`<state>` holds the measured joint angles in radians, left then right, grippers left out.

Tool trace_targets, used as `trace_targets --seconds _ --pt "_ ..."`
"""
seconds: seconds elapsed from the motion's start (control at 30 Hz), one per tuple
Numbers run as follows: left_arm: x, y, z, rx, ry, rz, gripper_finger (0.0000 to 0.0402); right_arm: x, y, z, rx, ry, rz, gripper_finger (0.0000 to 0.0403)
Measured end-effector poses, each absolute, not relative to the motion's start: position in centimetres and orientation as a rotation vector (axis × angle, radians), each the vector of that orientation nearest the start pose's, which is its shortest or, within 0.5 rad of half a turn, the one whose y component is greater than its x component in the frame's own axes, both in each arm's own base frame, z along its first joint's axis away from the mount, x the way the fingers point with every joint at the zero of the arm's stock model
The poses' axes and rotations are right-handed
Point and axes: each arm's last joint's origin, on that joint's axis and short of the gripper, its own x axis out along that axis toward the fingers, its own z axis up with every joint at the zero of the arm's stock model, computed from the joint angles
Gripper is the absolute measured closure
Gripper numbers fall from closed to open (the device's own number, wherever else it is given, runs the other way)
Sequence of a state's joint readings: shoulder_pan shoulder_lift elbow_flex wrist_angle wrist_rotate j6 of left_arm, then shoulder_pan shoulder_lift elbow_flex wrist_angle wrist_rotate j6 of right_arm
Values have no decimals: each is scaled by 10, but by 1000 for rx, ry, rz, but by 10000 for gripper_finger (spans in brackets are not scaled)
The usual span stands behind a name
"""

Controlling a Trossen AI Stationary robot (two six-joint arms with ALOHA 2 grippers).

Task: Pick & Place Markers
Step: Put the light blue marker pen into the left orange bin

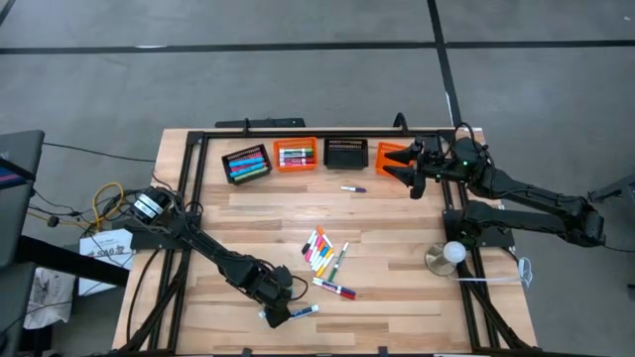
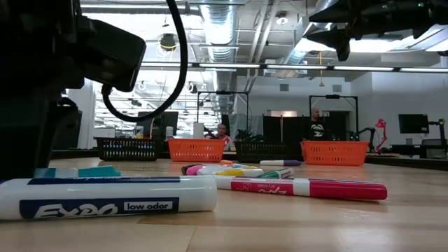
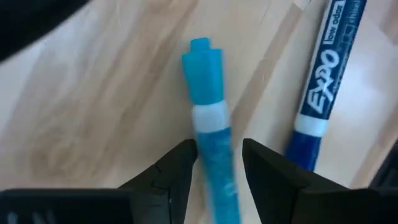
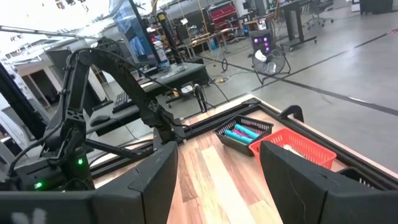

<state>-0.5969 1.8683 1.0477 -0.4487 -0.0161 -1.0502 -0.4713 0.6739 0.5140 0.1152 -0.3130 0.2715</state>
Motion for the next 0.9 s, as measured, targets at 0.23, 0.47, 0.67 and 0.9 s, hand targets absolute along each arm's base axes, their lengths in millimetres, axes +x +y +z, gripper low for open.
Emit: trace_targets --seconds 0.23,0.47,0.67,0.9 --pt "282 -174 123 -419 1339 212 257 147 -65 283 303 29 -165 184" --pt "281 -168 122 -262 1392 92 257 147 -65 283 311 28 -165 184" --pt "280 -170 122 -248 1406 59 257 147 -65 283 311 29 -165 184" --pt "280 -170 122 -270 1393 100 260 147 -65 283 311 28 -165 184"
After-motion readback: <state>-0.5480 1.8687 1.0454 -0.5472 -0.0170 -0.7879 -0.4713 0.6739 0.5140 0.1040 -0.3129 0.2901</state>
